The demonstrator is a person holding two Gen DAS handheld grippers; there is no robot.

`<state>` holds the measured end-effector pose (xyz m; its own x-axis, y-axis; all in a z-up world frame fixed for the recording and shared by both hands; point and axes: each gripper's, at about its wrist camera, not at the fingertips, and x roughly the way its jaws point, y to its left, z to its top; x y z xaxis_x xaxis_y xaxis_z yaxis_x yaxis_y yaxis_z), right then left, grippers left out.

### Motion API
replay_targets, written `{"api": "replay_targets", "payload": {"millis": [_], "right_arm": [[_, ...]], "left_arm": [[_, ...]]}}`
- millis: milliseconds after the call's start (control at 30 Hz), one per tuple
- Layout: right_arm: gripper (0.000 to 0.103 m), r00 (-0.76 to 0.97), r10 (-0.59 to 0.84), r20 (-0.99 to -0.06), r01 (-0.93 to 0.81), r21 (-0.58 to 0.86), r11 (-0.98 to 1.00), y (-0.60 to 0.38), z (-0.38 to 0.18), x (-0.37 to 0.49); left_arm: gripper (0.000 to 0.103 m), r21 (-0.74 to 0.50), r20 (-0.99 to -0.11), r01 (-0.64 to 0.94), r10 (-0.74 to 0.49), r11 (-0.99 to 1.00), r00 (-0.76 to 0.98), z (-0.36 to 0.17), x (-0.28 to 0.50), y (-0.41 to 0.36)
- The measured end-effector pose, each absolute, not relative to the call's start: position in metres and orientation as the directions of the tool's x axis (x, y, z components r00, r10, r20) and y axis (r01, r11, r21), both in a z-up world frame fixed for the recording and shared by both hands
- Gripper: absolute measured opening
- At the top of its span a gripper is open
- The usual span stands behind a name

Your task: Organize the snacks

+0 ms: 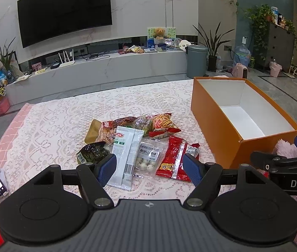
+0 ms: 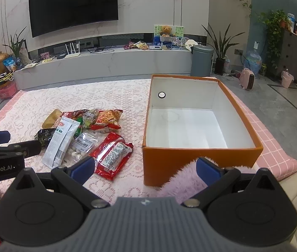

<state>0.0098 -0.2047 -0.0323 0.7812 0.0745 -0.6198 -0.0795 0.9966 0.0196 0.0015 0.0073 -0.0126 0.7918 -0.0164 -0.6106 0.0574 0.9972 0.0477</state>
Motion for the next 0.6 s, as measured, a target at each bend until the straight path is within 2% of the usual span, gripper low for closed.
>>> {"api": "replay_targets", "payload": {"millis": [600], "right_arm": [[0.100,0.783,0.072,-0.618,-0.073,0.024,0.997,-0.2069,-0.0308,0.0078]], "left_arm": [[0.085,0.035,-0.628,0.062,-0.027,0.997,0.778,-0.0159,0.0017,0.0053]]}}
